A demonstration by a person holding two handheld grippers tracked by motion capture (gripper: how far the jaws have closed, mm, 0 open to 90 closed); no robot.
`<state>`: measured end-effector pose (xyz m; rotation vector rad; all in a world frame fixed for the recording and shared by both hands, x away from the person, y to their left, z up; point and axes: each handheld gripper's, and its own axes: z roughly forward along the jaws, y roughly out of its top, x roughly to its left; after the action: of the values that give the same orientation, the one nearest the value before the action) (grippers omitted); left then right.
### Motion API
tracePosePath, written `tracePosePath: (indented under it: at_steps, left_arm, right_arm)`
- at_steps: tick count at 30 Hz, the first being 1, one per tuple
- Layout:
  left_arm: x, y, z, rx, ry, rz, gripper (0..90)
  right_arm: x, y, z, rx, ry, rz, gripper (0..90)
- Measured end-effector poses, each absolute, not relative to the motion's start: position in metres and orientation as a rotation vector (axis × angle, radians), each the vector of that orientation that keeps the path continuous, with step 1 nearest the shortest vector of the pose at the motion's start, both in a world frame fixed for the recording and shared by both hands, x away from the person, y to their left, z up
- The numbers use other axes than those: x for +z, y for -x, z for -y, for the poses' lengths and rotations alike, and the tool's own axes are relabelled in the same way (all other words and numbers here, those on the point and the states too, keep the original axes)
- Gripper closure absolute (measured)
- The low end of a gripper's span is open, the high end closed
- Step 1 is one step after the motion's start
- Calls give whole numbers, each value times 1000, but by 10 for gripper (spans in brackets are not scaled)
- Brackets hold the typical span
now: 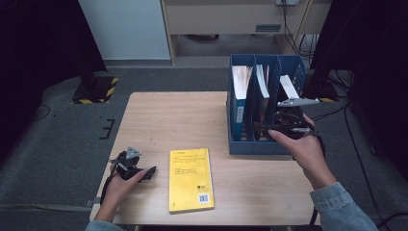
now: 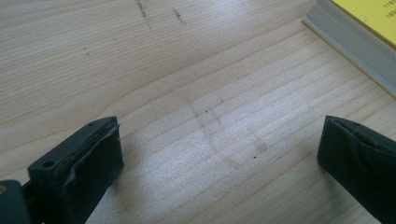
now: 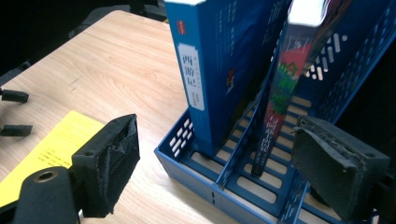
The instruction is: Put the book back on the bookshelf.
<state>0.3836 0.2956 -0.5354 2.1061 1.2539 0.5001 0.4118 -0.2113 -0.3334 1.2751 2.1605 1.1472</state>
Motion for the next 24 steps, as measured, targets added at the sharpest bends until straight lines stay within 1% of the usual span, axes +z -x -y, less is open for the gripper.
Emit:
tracePosePath:
  at_steps: [11, 16, 24]
  left_arm:
    - [-536, -384, -295, 506, -2099, -1253, 0]
    - [-536, -383, -295, 511, -2091, -1255, 0]
    - [-537, -383, -295, 512, -2088, -1254, 0]
  right_arm:
    - [-350, -403, 207, 1155, -1266, -2200, 141]
    - [-361, -399, 202, 1206, -1253, -2247, 166]
    - [-387, -388, 181, 1235, -1221, -2319, 166]
